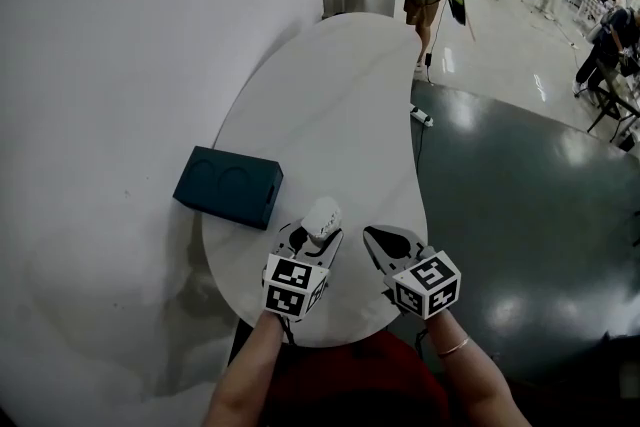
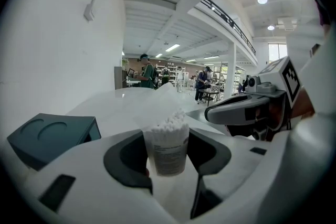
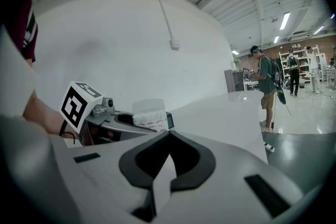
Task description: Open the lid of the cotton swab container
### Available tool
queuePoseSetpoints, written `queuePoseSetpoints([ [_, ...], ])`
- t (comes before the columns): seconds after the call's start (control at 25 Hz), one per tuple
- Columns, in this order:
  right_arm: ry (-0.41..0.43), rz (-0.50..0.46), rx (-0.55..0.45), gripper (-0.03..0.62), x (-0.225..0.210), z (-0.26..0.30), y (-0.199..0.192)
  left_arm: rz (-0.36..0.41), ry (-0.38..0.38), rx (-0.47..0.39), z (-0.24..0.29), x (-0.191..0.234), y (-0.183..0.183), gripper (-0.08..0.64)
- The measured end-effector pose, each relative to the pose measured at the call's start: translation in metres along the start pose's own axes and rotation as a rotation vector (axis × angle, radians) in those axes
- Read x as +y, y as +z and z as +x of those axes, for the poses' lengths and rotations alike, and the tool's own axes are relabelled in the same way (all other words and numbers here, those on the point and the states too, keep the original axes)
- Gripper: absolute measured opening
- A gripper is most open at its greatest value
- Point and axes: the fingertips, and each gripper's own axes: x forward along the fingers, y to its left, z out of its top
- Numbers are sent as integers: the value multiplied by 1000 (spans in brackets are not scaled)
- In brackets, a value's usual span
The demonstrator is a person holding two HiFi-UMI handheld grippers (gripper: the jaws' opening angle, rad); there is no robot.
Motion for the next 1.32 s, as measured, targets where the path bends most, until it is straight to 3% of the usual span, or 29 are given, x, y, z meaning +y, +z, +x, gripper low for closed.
queuePoseSetpoints([
  [1.32, -60, 15, -33, 15, -19, 0, 4, -16, 34, 10, 1, 14, -8, 216],
])
